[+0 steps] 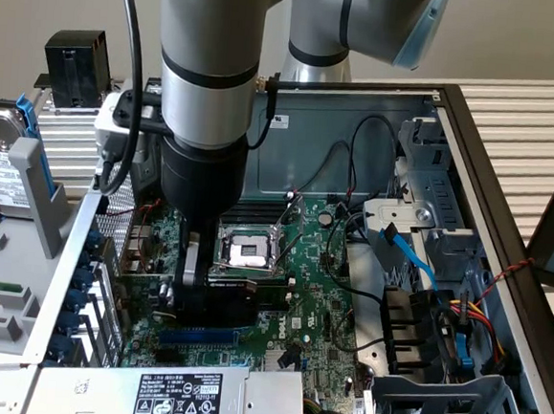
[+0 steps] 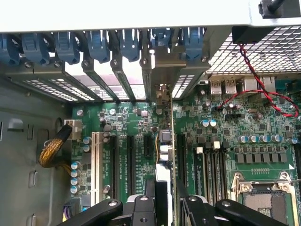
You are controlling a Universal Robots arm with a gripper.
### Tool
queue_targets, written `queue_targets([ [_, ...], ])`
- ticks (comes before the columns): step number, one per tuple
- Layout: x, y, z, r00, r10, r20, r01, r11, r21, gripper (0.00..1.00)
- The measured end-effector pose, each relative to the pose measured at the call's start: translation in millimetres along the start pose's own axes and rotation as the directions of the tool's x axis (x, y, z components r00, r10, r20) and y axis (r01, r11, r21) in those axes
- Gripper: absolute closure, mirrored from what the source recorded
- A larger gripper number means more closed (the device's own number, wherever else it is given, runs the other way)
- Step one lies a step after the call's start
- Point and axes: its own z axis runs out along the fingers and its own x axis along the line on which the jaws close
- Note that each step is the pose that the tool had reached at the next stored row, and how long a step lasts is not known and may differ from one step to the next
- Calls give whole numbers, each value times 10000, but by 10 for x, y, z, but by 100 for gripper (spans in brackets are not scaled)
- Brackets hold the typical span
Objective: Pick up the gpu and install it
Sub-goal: 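Insert the gpu into the slot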
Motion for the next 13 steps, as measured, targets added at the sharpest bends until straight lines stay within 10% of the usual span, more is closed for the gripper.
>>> queue_targets([
  [13, 23, 7, 21, 9999, 129, 16, -128, 9999, -33, 73],
])
